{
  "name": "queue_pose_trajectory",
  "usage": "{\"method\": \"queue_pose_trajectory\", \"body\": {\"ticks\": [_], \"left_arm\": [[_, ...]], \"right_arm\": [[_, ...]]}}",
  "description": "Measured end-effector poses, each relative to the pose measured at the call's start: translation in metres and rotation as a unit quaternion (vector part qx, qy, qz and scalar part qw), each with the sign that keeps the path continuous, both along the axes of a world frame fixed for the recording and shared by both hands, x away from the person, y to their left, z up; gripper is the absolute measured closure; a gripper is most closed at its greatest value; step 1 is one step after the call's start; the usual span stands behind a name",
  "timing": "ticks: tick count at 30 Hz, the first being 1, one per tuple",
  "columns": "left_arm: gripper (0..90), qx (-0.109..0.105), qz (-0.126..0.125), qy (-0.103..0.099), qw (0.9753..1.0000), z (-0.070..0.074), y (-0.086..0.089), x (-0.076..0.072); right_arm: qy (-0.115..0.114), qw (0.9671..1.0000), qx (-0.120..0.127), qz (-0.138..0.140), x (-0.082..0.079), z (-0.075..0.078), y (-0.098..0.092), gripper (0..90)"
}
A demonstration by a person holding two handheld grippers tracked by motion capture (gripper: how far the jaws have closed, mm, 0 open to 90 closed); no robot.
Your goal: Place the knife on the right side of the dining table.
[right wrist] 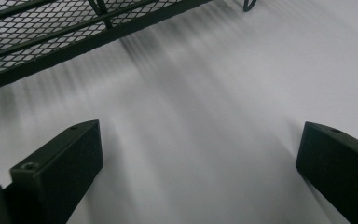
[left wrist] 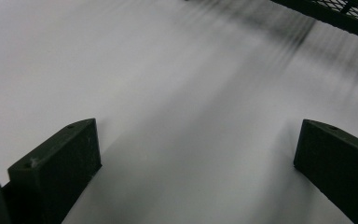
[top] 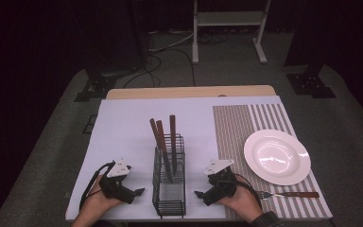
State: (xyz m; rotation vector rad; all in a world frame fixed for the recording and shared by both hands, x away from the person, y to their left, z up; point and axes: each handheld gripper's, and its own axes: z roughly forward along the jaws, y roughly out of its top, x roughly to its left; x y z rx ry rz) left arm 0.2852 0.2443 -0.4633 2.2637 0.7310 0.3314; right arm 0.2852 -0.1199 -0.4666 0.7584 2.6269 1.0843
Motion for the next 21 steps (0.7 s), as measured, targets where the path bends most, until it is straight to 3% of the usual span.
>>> {"method": "queue_pose_trajectory", "body": {"ticks": [6, 12, 17, 21], "left_arm": [[0.0, 0.001, 0.0, -0.001, 1.0, 0.0, 0.0, 0.0], [0.0, 0.002, -0.001, -0.001, 1.0, 0.0, 0.0, 0.0], [0.0, 0.002, 0.0, -0.002, 1.0, 0.0, 0.0, 0.0], [0.0, 0.002, 0.0, -0.001, 1.0, 0.0, 0.0, 0.0]], "right_arm": [[0.005, 1.0, 0.008, -0.001, 0.001, 0.0, -0.001, 0.3], [0.005, 0.9999, 0.013, -0.003, 0.003, 0.005, -0.004, 12.7], [0.005, 0.9997, 0.023, -0.01, 0.004, 0.01, -0.004, 13.6], [0.009, 0.9991, 0.037, -0.017, 0.005, 0.017, -0.008, 25.1]]}}
